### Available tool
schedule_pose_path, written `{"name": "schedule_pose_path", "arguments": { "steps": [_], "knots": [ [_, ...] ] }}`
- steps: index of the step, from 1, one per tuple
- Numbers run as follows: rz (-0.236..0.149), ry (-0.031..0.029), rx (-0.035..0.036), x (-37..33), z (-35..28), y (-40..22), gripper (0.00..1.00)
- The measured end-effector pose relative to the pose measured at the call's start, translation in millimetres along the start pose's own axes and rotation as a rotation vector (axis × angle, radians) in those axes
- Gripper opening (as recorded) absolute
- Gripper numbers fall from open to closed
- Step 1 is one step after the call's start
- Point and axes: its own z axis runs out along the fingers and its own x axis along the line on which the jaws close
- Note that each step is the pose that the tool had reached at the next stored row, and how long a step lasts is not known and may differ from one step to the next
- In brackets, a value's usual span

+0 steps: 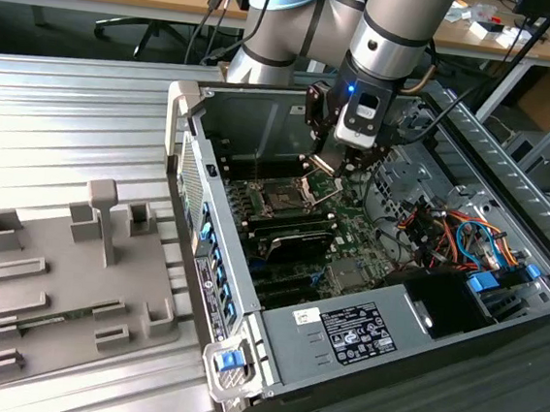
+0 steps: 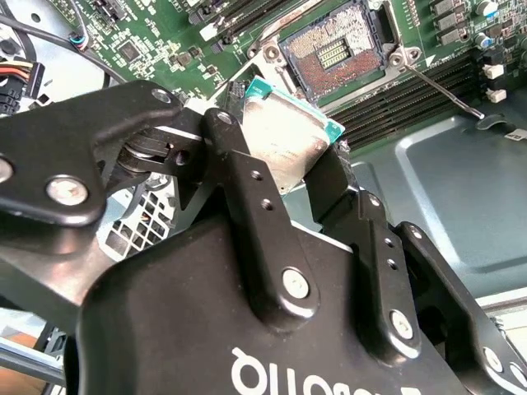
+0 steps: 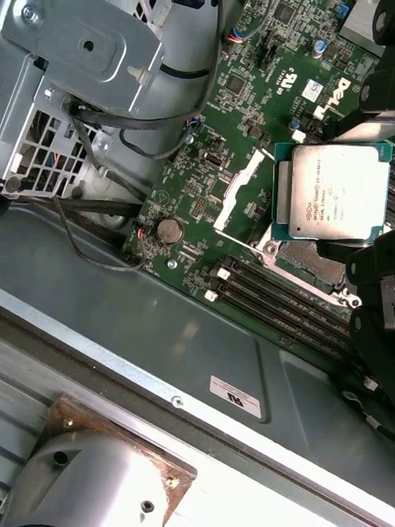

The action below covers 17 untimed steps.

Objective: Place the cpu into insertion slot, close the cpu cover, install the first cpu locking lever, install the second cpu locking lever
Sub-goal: 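Place the cpu into insertion slot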

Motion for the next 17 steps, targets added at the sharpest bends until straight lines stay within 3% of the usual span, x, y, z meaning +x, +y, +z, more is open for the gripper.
{"name": "schedule_pose_path", "arguments": {
  "steps": [17],
  "knots": [
    [0.05,-0.0045,-0.001,0.0,0.0,0.0,0.55]
  ]
}}
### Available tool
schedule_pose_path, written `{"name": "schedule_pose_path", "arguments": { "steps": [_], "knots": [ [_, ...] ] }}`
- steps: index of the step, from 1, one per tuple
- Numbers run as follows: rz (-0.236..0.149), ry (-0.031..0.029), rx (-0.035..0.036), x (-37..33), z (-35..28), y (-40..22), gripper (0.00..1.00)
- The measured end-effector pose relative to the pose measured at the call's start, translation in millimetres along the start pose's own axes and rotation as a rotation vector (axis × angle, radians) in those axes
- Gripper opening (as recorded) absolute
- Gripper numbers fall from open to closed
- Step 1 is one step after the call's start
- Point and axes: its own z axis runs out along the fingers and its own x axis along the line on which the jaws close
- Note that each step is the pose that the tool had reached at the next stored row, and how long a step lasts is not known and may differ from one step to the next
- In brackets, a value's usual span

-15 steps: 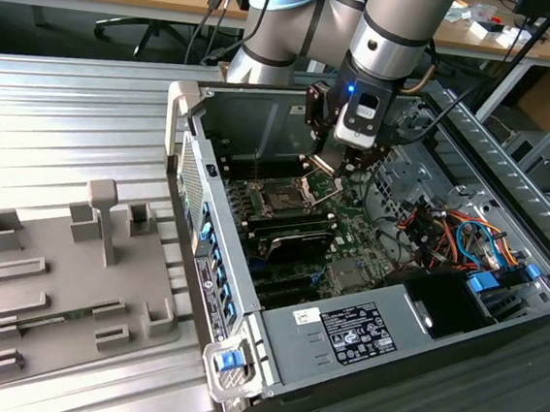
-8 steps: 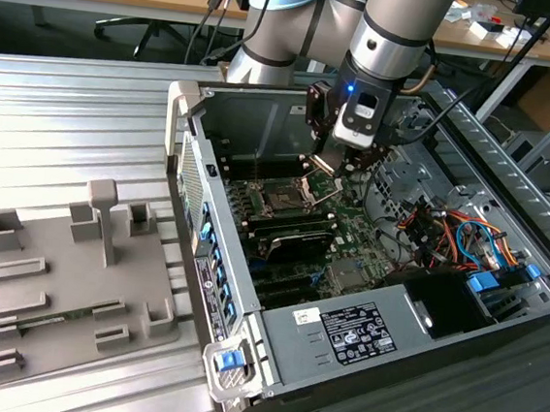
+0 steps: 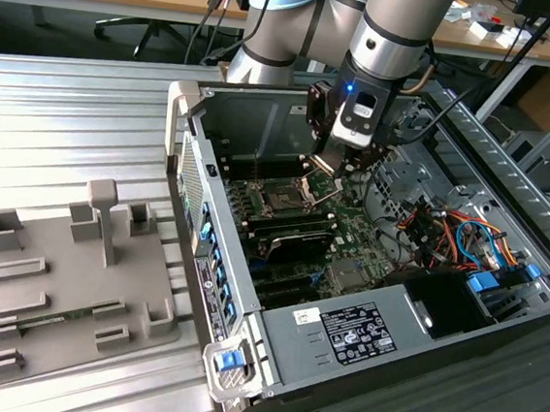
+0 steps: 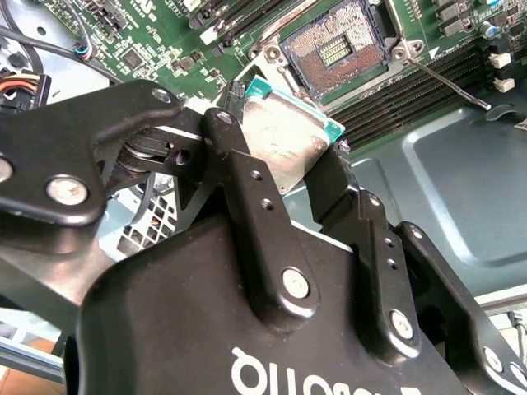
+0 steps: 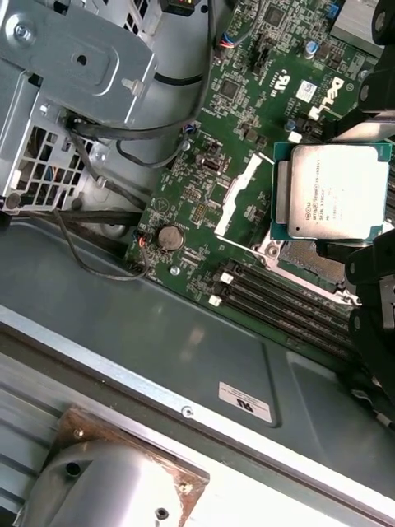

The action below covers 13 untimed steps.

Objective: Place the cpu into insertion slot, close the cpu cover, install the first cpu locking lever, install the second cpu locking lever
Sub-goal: 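Place the cpu into insertion slot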

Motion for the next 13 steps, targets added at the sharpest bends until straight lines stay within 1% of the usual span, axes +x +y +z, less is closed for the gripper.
{"name": "schedule_pose_path", "arguments": {
  "steps": [13],
  "knots": [
    [0.033,-0.0029,-0.0006,0.0,0.0,0.0,0.55]
  ]
}}
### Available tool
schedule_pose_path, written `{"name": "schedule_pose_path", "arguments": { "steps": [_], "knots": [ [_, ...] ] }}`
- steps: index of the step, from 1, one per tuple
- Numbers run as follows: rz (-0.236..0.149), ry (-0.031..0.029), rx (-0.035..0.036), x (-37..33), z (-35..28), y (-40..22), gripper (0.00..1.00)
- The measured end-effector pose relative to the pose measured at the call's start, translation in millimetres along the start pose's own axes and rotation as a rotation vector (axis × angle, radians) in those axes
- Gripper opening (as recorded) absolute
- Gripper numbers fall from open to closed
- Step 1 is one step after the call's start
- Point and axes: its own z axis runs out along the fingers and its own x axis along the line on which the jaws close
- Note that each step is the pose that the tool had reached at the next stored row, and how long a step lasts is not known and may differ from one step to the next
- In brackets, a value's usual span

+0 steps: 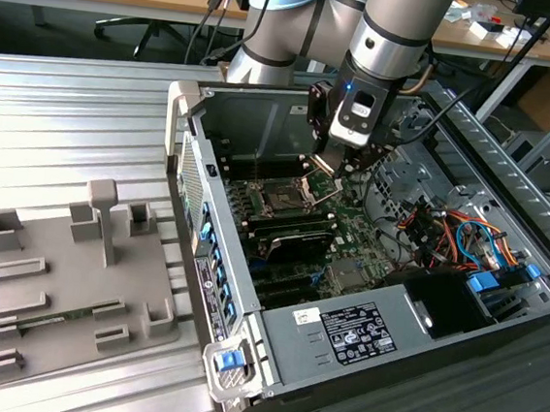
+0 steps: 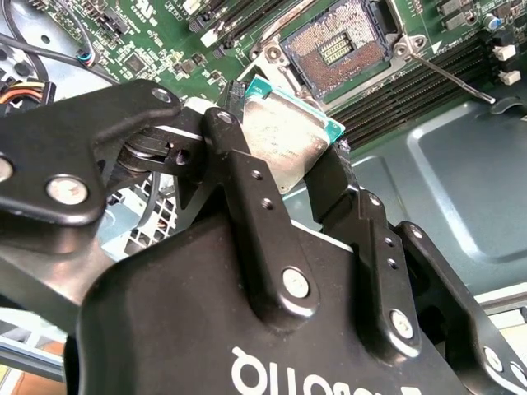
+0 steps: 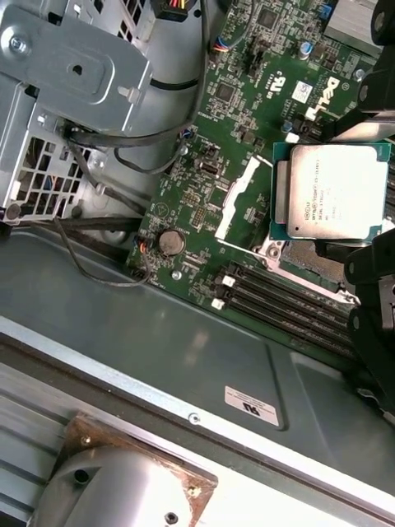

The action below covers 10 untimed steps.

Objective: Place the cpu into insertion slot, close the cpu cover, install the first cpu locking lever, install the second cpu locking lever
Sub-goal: 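Place the cpu into insertion slot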

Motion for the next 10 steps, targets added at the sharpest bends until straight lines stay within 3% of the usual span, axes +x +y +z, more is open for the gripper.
{"name": "schedule_pose_path", "arguments": {
  "steps": [10],
  "knots": [
    [0.031,-0.0027,-0.0007,0.0,0.0,0.0,0.55]
  ]
}}
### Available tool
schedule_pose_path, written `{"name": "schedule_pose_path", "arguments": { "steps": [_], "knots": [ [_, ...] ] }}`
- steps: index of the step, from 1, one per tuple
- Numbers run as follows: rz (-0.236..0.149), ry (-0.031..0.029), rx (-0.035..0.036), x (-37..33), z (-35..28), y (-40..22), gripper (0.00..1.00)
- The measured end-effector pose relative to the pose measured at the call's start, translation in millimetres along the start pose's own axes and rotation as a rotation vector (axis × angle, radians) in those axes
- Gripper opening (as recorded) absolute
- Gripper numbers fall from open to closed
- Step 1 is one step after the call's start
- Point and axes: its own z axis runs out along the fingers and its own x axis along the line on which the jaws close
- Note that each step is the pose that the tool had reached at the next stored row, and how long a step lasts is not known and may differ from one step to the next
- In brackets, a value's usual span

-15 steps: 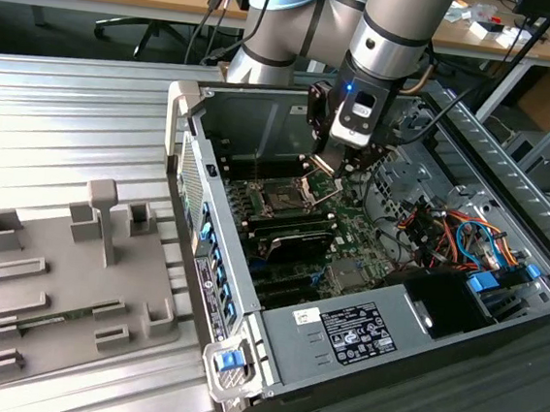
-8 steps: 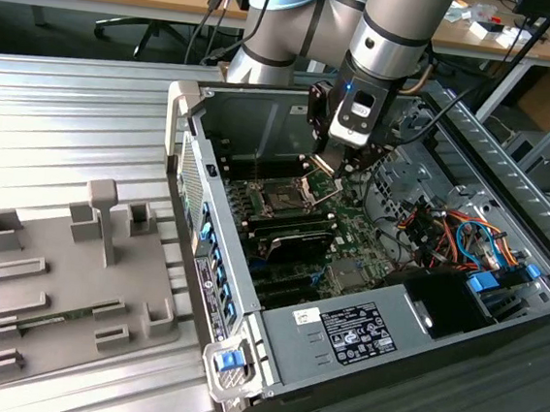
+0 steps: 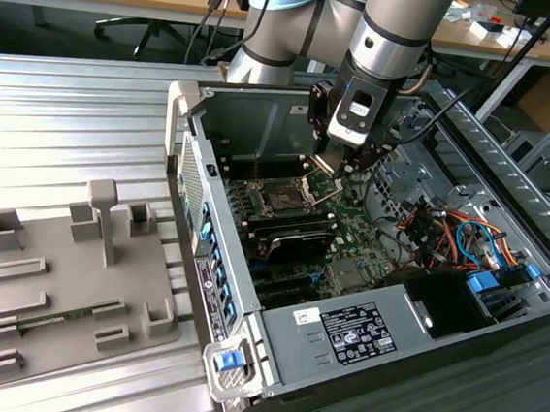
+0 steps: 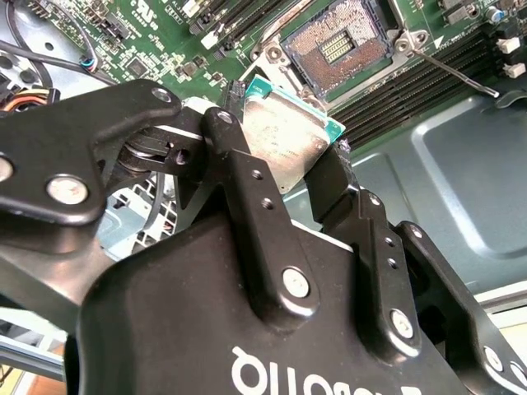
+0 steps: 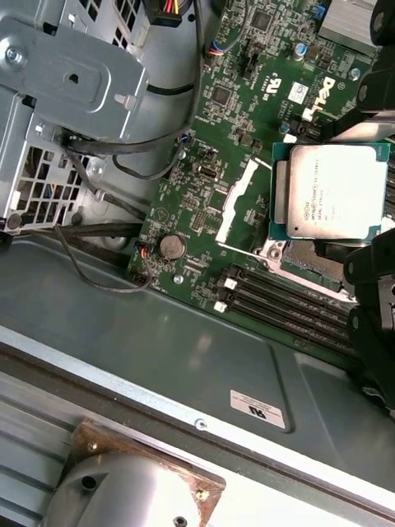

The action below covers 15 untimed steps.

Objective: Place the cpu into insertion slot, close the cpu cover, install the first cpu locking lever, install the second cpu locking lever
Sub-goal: 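Place the cpu into insertion slot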

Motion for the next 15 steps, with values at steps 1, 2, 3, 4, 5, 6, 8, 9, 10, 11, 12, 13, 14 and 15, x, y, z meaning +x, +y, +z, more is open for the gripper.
{"name": "schedule_pose_path", "arguments": {
  "steps": [1,2,3,4,5,6,8,9,10,11,12,13,14,15],
  "knots": [
    [0.002,-0.0002,0.0,0.0,0.0,0.0,0.55],
    [0.005,-0.0005,-0.0001,0.0,0.0,0.0,0.55],
    [0.009,-0.0008,-0.0002,0.0,0.0,0.0,0.55],
    [0.011,-0.001,-0.0002,0.0,0.0,0.0,0.55],
    [0.013,-0.0012,-0.0002,0.0,0.0,0.0,0.55],
    [0.02,-0.0018,-0.0004,0.0,0.0,0.0,0.55],
    [0.031,-0.0029,-0.0006,0.0,0.0,0.0,0.55],
    [0.034,-0.003,-0.0007,0.0,0.0,0.0,0.55],
    [0.036,-0.0033,-0.0007,0.0,0.0,0.0,0.55],
    [0.04,-0.0036,-0.0008,0.0,0.0,0.0,0.55],
    [0.042,-0.0038,-0.0008,0.0,0.0,0.0,0.55],
    [0.044,-0.004,-0.0008,0.0,0.0,0.0,0.55],
    [0.046,-0.0042,-0.0009,0.0,0.0,0.0,0.55],
    [0.048,-0.0043,-0.0009,0.0,0.0,0.0,0.55]
  ]
}}
